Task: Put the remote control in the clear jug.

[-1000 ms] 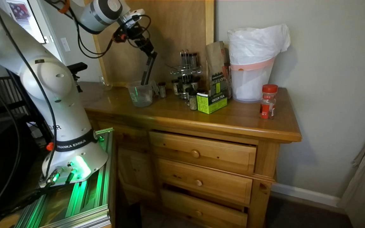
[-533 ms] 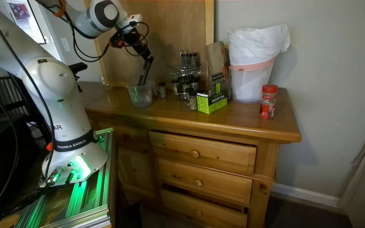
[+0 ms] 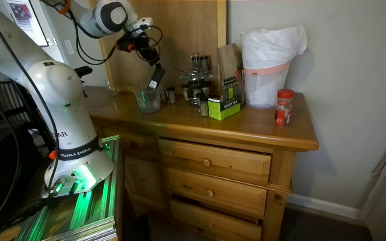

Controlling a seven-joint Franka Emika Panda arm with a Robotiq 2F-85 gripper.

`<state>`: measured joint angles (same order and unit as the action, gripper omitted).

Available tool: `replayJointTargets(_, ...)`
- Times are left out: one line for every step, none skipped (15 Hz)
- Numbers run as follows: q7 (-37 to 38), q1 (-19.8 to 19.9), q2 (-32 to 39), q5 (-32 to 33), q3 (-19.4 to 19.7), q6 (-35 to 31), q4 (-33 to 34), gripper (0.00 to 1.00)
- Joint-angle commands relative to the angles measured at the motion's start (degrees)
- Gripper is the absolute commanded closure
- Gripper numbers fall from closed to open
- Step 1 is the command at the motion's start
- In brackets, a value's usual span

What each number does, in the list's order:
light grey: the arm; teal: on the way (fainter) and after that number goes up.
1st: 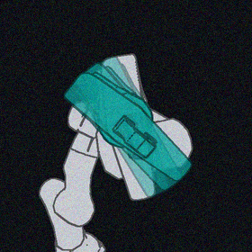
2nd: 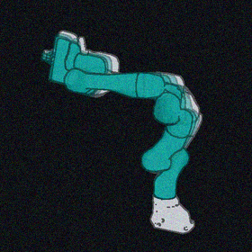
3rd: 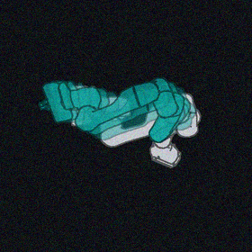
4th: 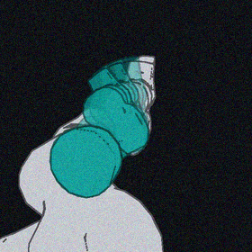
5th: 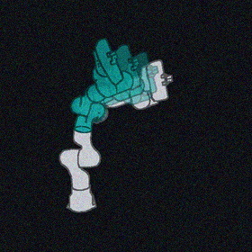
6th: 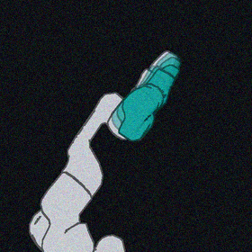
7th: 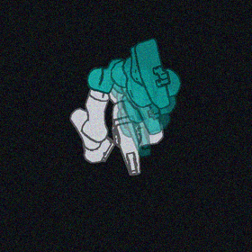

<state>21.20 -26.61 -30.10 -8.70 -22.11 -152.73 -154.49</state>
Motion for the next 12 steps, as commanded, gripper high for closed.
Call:
replayJointTargets(-4.24,-1.55,-0.25,-2.92,2.02,1.27,0.00,0.01)
replayJointTargets(-4.63,-1.52,-0.30,-2.98,2.11,1.57,0.09,0.00)
replayJointTargets(-4.81,-1.41,-0.48,-2.89,2.05,1.87,0.09,0.00)
replayJointTargets(-4.79,-1.18,-0.73,-2.66,1.87,2.16,0.04,0.00)
replayJointTargets(-4.54,-0.85,-1.15,-2.18,1.46,2.39,-0.12,0.00)
replayJointTargets(-3.47,-0.23,-2.10,-1.63,0.72,2.45,-0.62,0.00)
replayJointTargets(-2.06,0.59,-3.09,-1.10,-0.11,2.11,-1.25,0.00)
replayJointTargets(0.97,2.40,-5.03,-0.07,-1.72,1.14,-2.44,0.00)
replayJointTargets(2.94,3.66,-6.47,0.64,-2.85,0.48,-3.24,0.00)
replayJointTargets(4.10,4.33,-8.25,0.78,-3.58,-0.86,-4.46,0.00)
replayJointTargets(0.37,2.62,-3.10,-0.84,-1.66,0.88,-0.93,0.00)
replayJointTargets(0.66,2.99,-3.87,-0.75,-2.06,0.77,-1.38,0.00)
